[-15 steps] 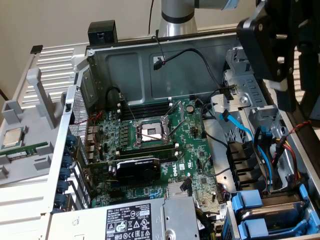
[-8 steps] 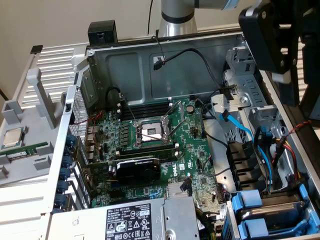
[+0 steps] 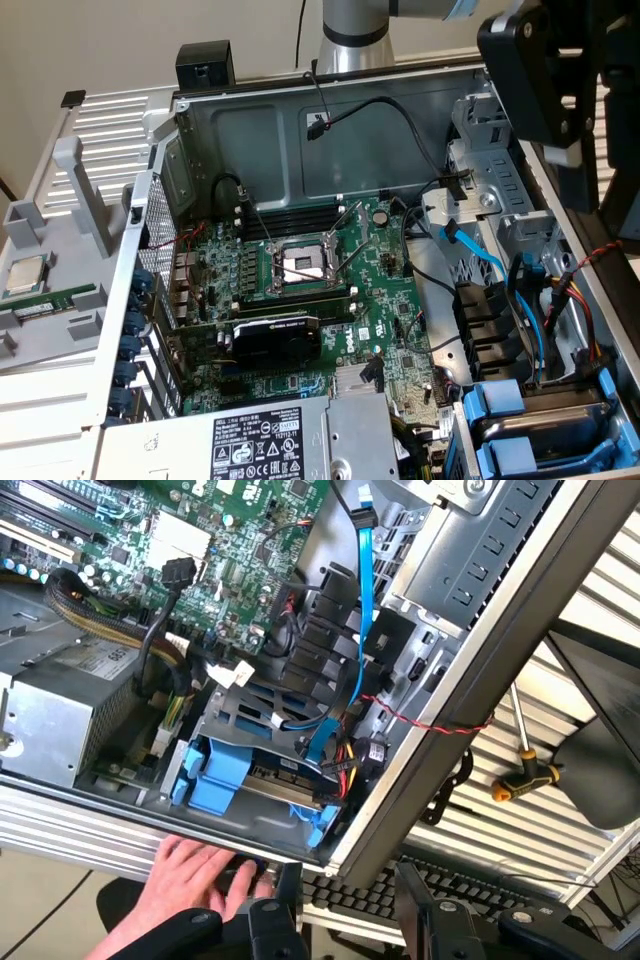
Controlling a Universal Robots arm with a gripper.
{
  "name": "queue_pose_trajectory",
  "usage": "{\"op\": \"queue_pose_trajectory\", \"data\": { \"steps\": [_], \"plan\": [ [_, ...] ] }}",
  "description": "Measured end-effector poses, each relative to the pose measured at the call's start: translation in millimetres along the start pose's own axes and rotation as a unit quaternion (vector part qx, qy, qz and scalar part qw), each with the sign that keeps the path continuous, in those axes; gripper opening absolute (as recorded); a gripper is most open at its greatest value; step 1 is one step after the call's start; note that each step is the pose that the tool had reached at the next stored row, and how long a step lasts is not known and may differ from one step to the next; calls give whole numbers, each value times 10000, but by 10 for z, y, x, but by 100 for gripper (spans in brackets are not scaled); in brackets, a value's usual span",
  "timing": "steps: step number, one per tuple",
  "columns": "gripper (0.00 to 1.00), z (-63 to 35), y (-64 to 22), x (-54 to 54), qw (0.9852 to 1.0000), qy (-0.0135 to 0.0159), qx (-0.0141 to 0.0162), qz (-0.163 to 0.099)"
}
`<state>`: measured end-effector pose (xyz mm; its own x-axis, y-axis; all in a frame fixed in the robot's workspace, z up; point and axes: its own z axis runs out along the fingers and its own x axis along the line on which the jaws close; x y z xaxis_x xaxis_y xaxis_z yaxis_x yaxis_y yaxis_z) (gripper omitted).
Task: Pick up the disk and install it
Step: 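Insert the first disk wire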
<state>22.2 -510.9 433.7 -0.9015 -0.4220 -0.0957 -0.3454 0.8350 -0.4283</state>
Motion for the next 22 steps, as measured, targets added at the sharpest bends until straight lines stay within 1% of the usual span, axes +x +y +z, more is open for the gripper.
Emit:
{"op": "queue_pose_trajectory", "data": {
  "steps": [2,3,6,9,10,12,13,15,17,19,22],
  "plan": [
    [49,-4,1,6,10000,-2,0,-1],
    [49,-10,-3,6,10000,-7,-4,-5],
    [49,-32,-12,10,10000,-54,-69,-39],
    [49,-38,-13,16,9998,-104,-158,-91],
    [49,-39,-12,17,9997,-120,-198,-116],
    [49,-40,-11,19,9993,-163,-295,-178],
    [49,-40,-11,20,9990,-186,-331,-219],
    [49,-40,-11,19,9985,-231,-375,-319],
    [49,-41,-11,20,9979,-278,-404,-432],
    [49,-41,-9,24,9971,-322,-423,-548],
    [49,-42,-8,26,9953,-404,-450,-754]
  ]
}}
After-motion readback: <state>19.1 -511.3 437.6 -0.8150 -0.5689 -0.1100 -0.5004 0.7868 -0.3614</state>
